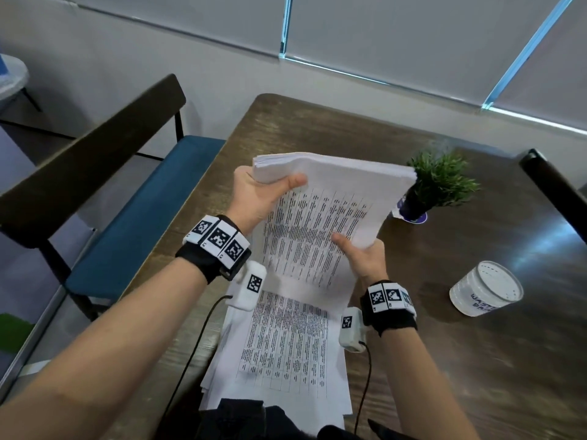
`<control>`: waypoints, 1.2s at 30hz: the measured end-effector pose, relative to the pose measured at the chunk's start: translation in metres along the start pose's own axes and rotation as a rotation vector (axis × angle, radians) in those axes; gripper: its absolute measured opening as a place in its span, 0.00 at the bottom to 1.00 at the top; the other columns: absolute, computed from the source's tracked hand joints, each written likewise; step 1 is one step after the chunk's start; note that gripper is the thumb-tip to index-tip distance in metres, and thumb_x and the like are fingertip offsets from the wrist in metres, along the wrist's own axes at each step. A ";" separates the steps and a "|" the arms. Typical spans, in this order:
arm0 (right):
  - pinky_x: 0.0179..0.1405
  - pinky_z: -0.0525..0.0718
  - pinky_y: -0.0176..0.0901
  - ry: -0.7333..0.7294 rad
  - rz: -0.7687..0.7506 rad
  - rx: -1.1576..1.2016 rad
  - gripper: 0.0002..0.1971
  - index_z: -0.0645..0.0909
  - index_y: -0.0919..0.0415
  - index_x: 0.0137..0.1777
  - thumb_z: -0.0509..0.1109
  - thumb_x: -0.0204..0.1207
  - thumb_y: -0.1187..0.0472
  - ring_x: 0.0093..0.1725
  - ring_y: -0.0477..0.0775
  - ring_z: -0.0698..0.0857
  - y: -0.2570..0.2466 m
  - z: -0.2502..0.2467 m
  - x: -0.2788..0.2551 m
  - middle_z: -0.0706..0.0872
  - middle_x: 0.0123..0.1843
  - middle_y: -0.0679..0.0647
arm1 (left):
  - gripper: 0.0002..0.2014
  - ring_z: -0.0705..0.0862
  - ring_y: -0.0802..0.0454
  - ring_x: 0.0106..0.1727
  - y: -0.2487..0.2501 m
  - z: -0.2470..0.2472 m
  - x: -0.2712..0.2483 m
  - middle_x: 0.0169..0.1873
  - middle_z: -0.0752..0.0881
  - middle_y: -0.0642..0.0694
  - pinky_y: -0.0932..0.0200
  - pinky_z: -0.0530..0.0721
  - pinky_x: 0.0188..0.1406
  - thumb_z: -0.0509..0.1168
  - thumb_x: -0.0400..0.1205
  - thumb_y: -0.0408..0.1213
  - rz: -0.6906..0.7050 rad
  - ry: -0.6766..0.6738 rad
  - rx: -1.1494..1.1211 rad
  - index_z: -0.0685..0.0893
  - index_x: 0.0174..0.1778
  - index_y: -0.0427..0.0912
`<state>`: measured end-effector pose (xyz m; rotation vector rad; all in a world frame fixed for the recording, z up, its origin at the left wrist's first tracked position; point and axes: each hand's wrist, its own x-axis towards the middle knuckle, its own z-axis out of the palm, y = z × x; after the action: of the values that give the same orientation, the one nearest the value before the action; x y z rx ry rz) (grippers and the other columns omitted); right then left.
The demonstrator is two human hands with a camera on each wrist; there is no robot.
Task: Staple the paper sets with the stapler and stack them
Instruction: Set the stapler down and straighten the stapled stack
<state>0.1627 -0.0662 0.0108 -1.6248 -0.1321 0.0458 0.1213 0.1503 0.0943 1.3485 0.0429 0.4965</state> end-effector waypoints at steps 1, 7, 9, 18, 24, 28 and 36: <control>0.48 0.87 0.33 0.024 -0.009 -0.003 0.14 0.86 0.57 0.52 0.81 0.68 0.64 0.48 0.39 0.90 0.001 0.000 0.000 0.91 0.46 0.46 | 0.09 0.91 0.51 0.46 0.000 0.001 0.002 0.42 0.92 0.47 0.56 0.90 0.46 0.78 0.71 0.28 -0.009 0.023 0.001 0.89 0.45 0.40; 0.44 0.88 0.38 0.207 0.038 0.126 0.10 0.86 0.61 0.52 0.76 0.73 0.71 0.47 0.46 0.91 0.012 -0.009 -0.019 0.92 0.43 0.48 | 0.21 0.86 0.58 0.57 -0.056 -0.019 0.009 0.57 0.86 0.54 0.62 0.84 0.56 0.76 0.76 0.38 -0.239 0.053 0.324 0.82 0.64 0.42; 0.49 0.89 0.48 0.235 0.095 0.048 0.07 0.87 0.59 0.48 0.79 0.72 0.65 0.47 0.49 0.91 0.023 -0.021 -0.026 0.93 0.44 0.49 | 0.21 0.83 0.52 0.61 -0.089 -0.036 0.001 0.61 0.84 0.49 0.59 0.80 0.61 0.73 0.79 0.36 -0.388 0.067 0.540 0.80 0.68 0.39; 0.62 0.85 0.56 0.245 0.345 -0.105 0.15 0.85 0.56 0.53 0.82 0.68 0.64 0.53 0.54 0.89 0.066 -0.036 -0.078 0.91 0.49 0.51 | 0.18 0.82 0.34 0.63 -0.160 -0.067 -0.051 0.60 0.85 0.30 0.48 0.80 0.62 0.54 0.87 0.34 -0.773 -0.152 1.034 0.83 0.62 0.26; 0.59 0.85 0.64 0.067 0.603 -0.146 0.18 0.87 0.61 0.54 0.85 0.64 0.60 0.52 0.59 0.90 0.087 -0.025 -0.098 0.92 0.49 0.56 | 0.18 0.81 0.42 0.37 -0.156 -0.063 -0.058 0.33 0.82 0.40 0.55 0.77 0.42 0.67 0.79 0.48 -0.829 -0.124 0.930 0.79 0.43 0.33; 0.57 0.87 0.63 0.070 0.617 -0.241 0.46 0.83 0.58 0.56 0.90 0.36 0.38 0.51 0.57 0.90 0.120 -0.020 -0.096 0.92 0.51 0.54 | 0.17 0.78 0.45 0.42 -0.145 -0.057 -0.068 0.32 0.75 0.49 0.57 0.75 0.41 0.74 0.75 0.39 -0.823 -0.122 0.898 0.69 0.32 0.44; 0.72 0.72 0.61 -0.014 0.617 -0.775 0.46 0.64 0.64 0.77 0.70 0.70 0.31 0.75 0.69 0.68 0.091 0.006 -0.092 0.63 0.76 0.67 | 0.37 0.80 0.42 0.59 -0.142 -0.047 -0.077 0.62 0.79 0.39 0.52 0.79 0.51 0.82 0.68 0.40 -0.761 -0.115 0.869 0.68 0.66 0.37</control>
<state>0.0759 -0.0758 -0.0852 -2.3850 0.3942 0.5337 0.0825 0.1464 -0.0692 2.0460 0.7162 -0.3002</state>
